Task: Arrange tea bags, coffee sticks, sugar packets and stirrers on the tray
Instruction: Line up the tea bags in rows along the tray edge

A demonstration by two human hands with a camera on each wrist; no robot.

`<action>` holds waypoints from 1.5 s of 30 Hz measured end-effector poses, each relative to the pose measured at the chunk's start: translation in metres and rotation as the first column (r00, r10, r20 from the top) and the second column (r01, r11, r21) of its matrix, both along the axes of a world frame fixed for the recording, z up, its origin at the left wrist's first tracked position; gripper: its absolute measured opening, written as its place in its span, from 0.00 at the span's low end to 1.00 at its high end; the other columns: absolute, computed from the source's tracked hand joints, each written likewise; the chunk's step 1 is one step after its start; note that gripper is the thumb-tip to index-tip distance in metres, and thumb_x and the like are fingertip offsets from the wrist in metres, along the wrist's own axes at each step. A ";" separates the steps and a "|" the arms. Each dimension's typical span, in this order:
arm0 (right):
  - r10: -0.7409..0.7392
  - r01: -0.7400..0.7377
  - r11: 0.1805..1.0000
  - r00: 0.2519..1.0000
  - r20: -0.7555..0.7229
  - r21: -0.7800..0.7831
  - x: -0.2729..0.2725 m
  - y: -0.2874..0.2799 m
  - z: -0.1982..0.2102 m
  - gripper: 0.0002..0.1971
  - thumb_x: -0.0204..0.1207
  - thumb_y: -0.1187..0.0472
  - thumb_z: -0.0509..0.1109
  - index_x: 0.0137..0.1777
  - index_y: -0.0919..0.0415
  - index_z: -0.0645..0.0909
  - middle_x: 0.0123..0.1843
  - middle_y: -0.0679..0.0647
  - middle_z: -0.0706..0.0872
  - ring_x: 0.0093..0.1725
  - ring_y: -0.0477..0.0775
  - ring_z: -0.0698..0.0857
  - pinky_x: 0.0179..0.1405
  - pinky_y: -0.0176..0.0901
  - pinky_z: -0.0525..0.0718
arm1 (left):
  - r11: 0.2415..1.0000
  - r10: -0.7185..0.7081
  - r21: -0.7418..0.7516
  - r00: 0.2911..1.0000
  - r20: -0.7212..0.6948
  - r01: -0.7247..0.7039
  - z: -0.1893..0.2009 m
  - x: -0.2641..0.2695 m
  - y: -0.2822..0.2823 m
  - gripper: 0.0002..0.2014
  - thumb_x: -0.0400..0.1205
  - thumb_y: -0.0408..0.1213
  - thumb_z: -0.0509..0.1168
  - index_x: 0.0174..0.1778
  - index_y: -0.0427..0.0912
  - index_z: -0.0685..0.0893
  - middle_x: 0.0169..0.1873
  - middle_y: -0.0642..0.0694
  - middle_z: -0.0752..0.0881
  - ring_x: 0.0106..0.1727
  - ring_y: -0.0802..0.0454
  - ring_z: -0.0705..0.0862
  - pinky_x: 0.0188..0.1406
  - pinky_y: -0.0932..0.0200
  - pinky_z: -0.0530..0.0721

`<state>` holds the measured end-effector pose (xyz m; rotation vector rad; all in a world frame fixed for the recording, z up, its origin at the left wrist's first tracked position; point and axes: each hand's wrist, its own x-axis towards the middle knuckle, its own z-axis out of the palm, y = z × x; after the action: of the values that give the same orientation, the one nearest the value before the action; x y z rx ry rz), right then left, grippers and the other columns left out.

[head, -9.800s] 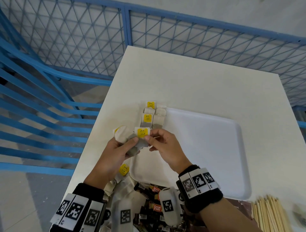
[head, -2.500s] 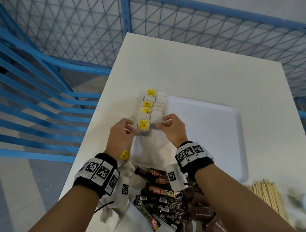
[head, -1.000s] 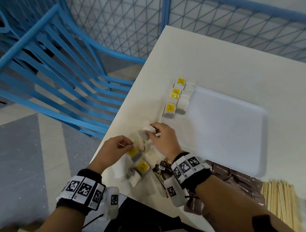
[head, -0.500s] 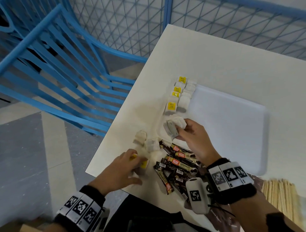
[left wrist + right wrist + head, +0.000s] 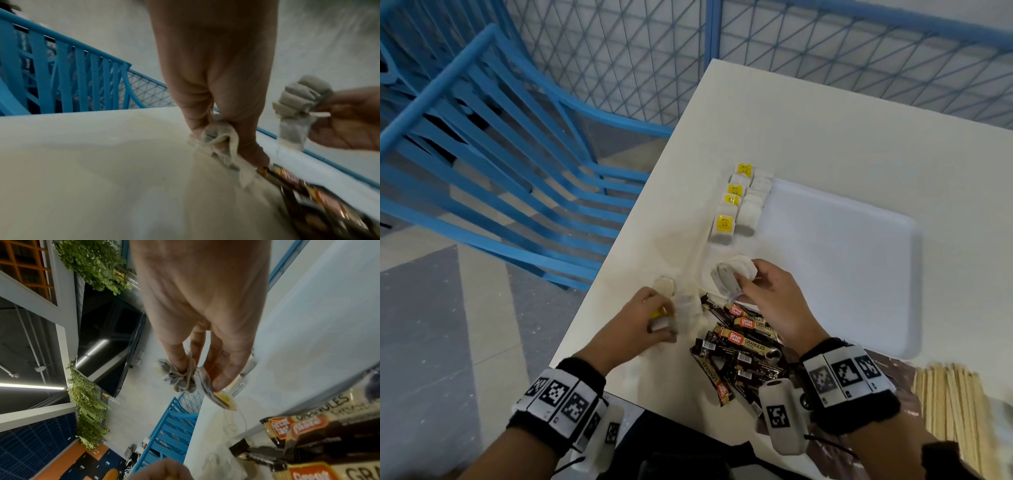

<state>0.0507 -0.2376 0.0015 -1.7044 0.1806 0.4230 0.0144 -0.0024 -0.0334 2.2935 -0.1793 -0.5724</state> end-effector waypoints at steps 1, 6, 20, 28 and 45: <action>-0.012 0.012 1.000 1.000 -0.007 0.012 0.000 -0.001 0.001 0.07 0.76 0.60 0.70 0.53 0.55 0.85 0.49 0.55 0.89 0.52 0.57 0.88 0.54 0.53 0.88 | 0.999 0.043 -0.028 0.998 0.034 -0.042 0.002 0.006 0.001 0.19 0.67 0.39 0.79 0.48 0.52 0.78 0.52 0.54 0.72 0.50 0.66 0.75 0.46 0.84 0.69; -0.048 0.049 0.998 0.999 -0.016 0.046 0.000 -0.006 0.003 0.07 0.78 0.63 0.68 0.54 0.60 0.84 0.49 0.57 0.89 0.49 0.54 0.89 0.52 0.47 0.88 | 0.998 0.065 -0.023 0.998 0.017 -0.064 0.010 0.028 -0.015 0.22 0.72 0.41 0.75 0.61 0.48 0.78 0.58 0.51 0.71 0.56 0.55 0.76 0.46 0.68 0.80; -0.066 0.066 0.998 0.998 -0.003 0.006 -0.001 -0.010 -0.003 0.06 0.76 0.60 0.70 0.51 0.58 0.85 0.46 0.57 0.90 0.49 0.57 0.89 0.56 0.58 0.86 | 0.786 -0.334 0.557 0.942 0.017 0.269 -0.005 0.023 -0.023 0.48 0.70 0.45 0.76 0.81 0.62 0.53 0.77 0.43 0.60 0.69 0.41 0.69 0.65 0.48 0.78; -0.061 0.061 0.998 0.998 -0.015 -0.022 -0.001 -0.009 -0.006 0.06 0.76 0.60 0.70 0.51 0.56 0.85 0.46 0.56 0.90 0.49 0.56 0.89 0.56 0.58 0.86 | 0.895 -0.364 0.314 0.926 0.100 0.318 -0.008 0.014 -0.016 0.21 0.77 0.31 0.67 0.66 0.52 0.81 0.65 0.40 0.71 0.59 0.42 0.78 0.51 0.62 0.77; 0.072 -0.048 0.993 0.971 0.229 -0.107 -0.003 0.020 0.020 0.08 0.76 0.60 0.71 0.54 0.55 0.83 0.51 0.50 0.87 0.48 0.40 0.84 0.40 0.26 0.81 | 0.660 0.065 -0.630 0.866 -0.496 -0.410 0.044 0.034 -0.040 0.11 0.71 0.26 0.61 0.45 0.43 0.81 0.31 0.41 0.74 0.28 0.55 0.70 0.31 0.64 0.71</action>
<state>0.0477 -0.2176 0.0217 -1.8477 -0.0218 0.2587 0.0486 -0.0426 0.0102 1.3347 0.1199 -0.7019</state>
